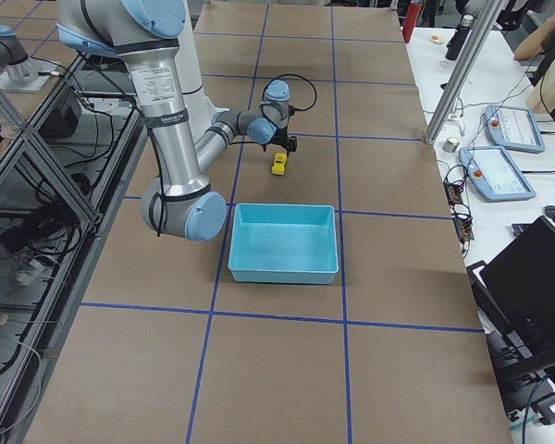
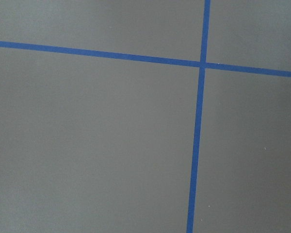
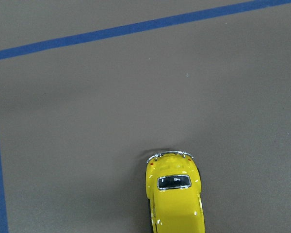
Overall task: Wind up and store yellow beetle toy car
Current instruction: 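Lower the right gripper around the yellow car and close it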
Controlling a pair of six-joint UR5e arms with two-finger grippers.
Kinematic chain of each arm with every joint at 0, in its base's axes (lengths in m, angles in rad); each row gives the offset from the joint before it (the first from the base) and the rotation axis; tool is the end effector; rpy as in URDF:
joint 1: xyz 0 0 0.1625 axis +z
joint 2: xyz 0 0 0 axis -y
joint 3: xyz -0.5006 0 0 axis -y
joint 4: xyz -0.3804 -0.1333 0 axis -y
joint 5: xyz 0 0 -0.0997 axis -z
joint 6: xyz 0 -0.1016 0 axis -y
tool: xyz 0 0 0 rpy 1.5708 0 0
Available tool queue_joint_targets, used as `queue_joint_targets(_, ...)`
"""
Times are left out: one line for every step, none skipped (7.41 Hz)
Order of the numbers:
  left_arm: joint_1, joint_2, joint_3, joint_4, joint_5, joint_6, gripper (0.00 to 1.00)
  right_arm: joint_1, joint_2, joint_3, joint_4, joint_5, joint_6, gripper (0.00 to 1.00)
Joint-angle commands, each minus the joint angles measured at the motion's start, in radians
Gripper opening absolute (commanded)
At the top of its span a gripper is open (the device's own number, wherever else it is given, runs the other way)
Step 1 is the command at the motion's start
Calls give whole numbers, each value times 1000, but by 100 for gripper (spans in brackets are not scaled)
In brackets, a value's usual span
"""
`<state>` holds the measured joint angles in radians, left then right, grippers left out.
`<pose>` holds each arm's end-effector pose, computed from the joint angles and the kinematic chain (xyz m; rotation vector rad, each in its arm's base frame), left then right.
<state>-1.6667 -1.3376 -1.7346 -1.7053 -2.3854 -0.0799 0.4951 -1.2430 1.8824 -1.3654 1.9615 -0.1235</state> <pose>-0.0943 -0.3604 0.7390 0.0680 0.8145 -0.1394 -0.4855 -0.3697 0.3973 0.6169 -0.7629 -1.2742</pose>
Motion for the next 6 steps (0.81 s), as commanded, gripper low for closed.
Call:
queue_joint_targets(1,0,1,0,0,0,100,-3,7,-38,41,-18,-1,100)
queue_joint_targets(-1,0,1,0,0,0,100,-3,7,-52,54,-45,1,100)
queue_joint_targets(-1,0,1,0,0,0,100,-3,7,-52,54,-47,1,100)
queue_joint_targets(1,0,1,0,0,0,100,-3,7,-52,54,-47,1,100)
queue_joint_targets(1,0,1,1,0,0,100,-6,10,-60,55,-50,1,100)
queue_joint_targets(1,0,1,0,0,0,100,-9,8,-63,60,-50,2,100)
